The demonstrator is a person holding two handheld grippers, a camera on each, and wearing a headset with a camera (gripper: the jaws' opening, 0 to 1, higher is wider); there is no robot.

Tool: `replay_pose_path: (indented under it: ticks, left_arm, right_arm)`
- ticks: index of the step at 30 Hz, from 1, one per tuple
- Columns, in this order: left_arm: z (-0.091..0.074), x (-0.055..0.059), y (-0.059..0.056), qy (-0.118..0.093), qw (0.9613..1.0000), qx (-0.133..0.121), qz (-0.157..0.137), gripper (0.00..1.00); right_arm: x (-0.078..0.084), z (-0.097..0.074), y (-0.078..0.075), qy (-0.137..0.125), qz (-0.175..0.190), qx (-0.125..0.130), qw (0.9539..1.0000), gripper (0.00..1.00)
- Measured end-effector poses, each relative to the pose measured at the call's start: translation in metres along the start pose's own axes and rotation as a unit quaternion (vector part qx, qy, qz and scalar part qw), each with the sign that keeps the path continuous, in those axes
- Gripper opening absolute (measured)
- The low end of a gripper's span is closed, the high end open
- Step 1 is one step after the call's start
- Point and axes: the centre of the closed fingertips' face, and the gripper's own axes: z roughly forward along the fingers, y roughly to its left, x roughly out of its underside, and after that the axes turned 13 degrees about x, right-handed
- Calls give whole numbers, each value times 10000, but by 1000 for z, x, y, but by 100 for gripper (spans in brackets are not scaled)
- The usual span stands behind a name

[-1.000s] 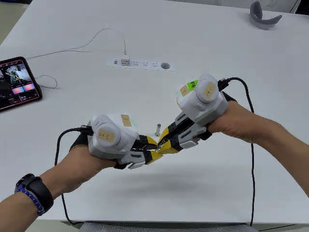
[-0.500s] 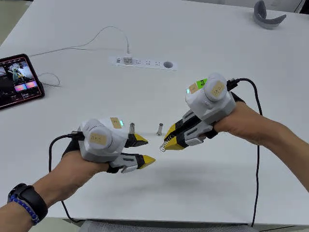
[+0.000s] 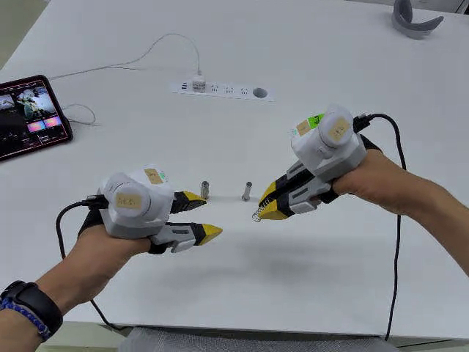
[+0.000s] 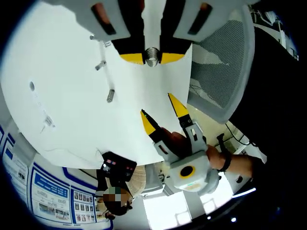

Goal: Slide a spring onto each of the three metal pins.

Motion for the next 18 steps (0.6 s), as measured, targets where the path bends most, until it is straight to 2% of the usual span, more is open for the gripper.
replay_pose_path:
  ticks: [6,10,18]
  left_arm:
    - [-10,8,6,-61,9995,-210,-206,41]
    - [-16,15,9,-88,9989,-333,-331,45]
    - [-32,23,15,-174,9964,-620,-546,50]
  right_arm:
    - [4,3,-6,89,-18,19,10000,12]
    - [5,7,-16,121,8,48,9999,12]
    - [1,10,-31,150,-22,127,9998,12]
